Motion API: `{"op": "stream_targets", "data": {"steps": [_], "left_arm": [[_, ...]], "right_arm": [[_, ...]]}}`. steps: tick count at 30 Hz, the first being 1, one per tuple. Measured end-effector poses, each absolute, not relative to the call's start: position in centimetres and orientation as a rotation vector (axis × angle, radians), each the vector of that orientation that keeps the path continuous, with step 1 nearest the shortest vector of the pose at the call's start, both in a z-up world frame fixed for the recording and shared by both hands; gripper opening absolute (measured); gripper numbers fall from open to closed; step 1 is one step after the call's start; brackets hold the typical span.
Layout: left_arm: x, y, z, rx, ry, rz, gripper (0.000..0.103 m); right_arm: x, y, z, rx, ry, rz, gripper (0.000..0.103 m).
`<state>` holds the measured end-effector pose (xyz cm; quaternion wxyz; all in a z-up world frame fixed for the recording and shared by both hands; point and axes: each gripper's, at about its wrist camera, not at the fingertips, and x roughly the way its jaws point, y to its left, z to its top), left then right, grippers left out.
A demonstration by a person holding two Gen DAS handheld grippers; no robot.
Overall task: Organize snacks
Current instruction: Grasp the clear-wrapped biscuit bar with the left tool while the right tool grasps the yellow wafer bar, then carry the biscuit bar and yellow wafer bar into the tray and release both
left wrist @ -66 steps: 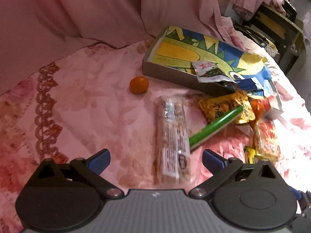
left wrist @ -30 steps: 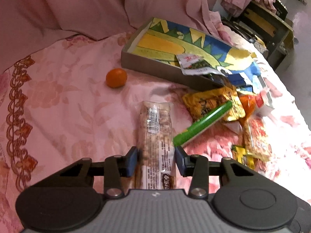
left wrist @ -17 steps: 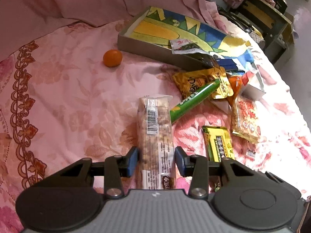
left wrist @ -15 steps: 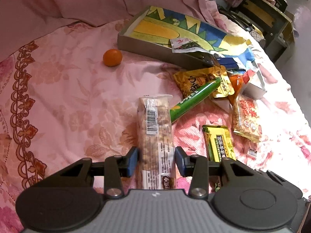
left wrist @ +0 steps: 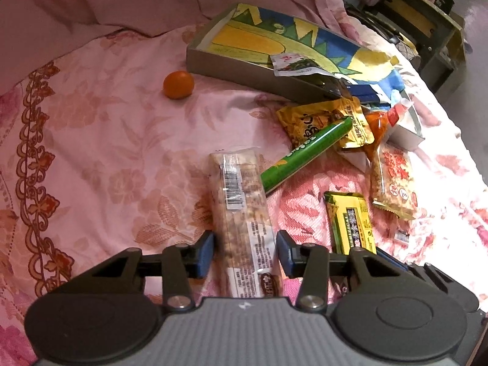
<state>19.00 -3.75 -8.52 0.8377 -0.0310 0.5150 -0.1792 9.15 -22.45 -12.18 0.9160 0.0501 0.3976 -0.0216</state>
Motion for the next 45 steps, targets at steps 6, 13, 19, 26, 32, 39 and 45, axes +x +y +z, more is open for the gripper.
{"op": "stream_targets", "data": {"steps": [6,13,19,26,32,39,45], "left_arm": [[19.0,-3.5,-8.0,-0.109,1.085,-0.397,0.046],[18.3,-3.3,-6.7,-0.135,1.023,-0.412,0.045],[18.3,-3.1,-6.4,-0.15,1.005,-0.395,0.044],[18.0,-2.6,-5.4,-0.171,0.937,-0.389,0.044],[17.7,-2.6,-4.8,-0.18,0.875,-0.395,0.044],[17.4,-2.5,-3.8,-0.201,0.787,-0.414,0.044],[17.8,-3.1,-2.6,-0.221,0.717,-0.442,0.044]], "right_arm": [[8.8,-20.4,-11.9,-0.093,0.775,-0.031,0.052],[8.2,-18.9,-11.7,-0.275,0.715,-0.043,0.052],[7.7,-18.0,-11.6,-0.39,0.666,-0.059,0.052],[7.2,-17.4,-11.4,-0.462,0.613,-0.06,0.052],[6.9,-17.3,-10.6,-0.473,0.56,-0.084,0.052],[6.4,-18.3,-8.6,-0.437,0.48,-0.127,0.052],[6.5,-19.4,-5.9,-0.462,0.401,-0.126,0.052]]}}
